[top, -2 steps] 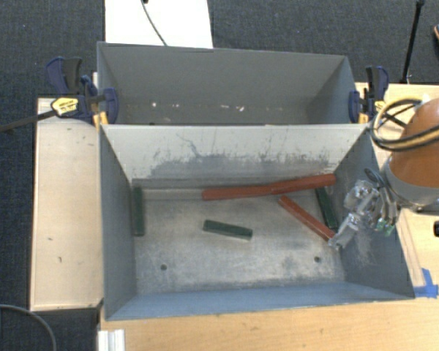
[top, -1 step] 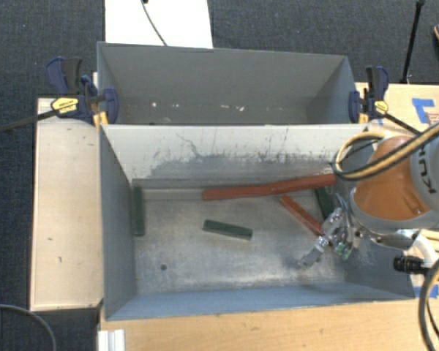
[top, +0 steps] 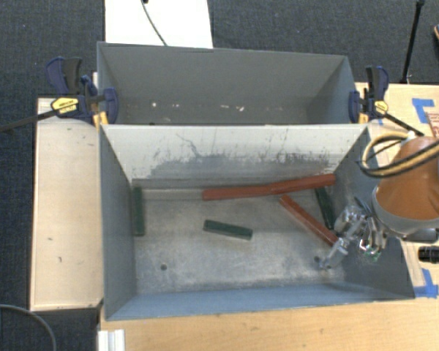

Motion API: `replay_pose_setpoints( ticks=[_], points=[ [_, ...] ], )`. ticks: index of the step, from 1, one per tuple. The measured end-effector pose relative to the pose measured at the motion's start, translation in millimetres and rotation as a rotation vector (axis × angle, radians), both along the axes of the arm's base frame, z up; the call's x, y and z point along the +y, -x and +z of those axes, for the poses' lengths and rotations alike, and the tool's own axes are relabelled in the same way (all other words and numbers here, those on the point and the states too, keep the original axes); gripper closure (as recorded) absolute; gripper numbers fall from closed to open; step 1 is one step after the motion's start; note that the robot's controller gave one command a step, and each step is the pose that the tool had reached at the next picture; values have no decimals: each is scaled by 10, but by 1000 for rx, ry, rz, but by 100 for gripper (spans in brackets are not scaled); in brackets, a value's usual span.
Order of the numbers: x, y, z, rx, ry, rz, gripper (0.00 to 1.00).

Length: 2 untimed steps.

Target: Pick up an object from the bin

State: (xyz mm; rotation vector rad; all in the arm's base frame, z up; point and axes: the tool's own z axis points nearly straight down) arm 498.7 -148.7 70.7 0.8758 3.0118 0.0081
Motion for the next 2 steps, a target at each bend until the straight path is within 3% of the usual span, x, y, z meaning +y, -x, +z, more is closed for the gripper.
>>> replay_pose_setpoints(
  ticks=[1,2],
  points=[
    [142,-9,0,3,1,-187,0],
    [123,-1,-2,4,3,-187,100]
  ],
)
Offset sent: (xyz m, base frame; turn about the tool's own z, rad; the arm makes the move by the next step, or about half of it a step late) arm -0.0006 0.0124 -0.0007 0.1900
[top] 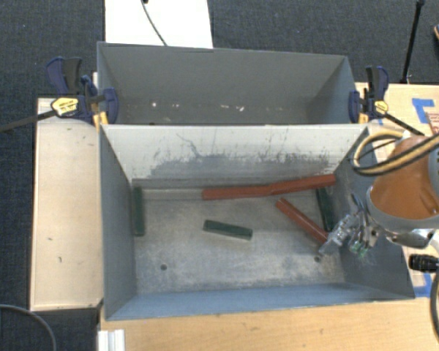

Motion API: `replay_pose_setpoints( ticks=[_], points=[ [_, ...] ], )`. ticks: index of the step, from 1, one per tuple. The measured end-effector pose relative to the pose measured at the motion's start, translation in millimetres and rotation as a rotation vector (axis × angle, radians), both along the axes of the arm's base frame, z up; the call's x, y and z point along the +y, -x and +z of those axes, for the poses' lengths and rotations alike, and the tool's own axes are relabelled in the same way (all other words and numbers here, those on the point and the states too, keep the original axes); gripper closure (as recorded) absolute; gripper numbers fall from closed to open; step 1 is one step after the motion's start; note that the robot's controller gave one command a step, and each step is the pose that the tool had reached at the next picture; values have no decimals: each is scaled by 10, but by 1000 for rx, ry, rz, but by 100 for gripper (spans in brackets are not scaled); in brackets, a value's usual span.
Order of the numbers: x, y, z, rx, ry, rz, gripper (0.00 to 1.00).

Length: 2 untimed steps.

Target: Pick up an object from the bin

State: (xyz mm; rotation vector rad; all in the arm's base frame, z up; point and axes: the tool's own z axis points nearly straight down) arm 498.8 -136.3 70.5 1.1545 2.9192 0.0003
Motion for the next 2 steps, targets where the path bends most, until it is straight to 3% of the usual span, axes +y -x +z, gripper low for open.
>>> replay_pose_setpoints(
  ticks=[1,2],
  points=[
    [754,-51,1223,-7,-2,11,100],
    [842,-503,1977,-10,1,107,100]
  ],
)
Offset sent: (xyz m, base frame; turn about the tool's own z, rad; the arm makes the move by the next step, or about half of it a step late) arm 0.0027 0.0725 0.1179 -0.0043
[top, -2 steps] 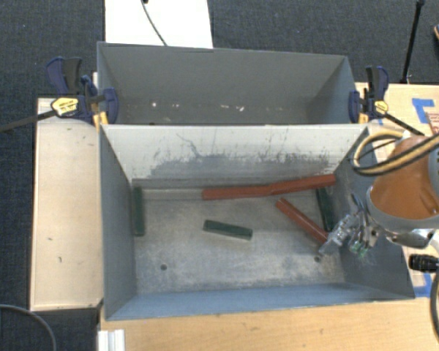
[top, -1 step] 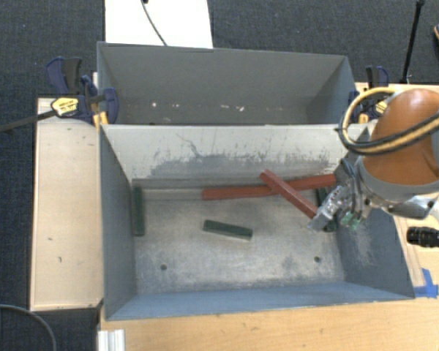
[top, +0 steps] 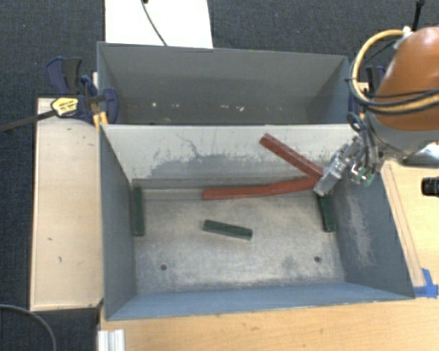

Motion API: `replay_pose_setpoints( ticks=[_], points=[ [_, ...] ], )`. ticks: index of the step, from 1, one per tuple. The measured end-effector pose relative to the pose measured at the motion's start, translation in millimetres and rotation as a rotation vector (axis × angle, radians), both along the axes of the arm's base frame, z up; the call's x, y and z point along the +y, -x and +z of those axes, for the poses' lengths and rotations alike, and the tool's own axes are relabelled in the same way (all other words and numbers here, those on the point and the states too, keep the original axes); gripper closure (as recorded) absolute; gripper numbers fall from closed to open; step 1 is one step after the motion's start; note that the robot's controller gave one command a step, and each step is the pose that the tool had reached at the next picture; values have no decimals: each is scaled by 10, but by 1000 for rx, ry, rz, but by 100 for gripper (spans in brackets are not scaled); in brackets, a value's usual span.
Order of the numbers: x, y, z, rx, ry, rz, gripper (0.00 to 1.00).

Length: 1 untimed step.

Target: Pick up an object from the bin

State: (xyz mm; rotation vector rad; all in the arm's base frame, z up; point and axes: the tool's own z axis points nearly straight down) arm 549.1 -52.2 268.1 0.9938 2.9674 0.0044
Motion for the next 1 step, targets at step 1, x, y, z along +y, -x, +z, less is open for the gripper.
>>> replay_pose_setpoints(
  ticks=[1],
  points=[
    [-709,70,-48,7,0,-242,100]
  ],
)
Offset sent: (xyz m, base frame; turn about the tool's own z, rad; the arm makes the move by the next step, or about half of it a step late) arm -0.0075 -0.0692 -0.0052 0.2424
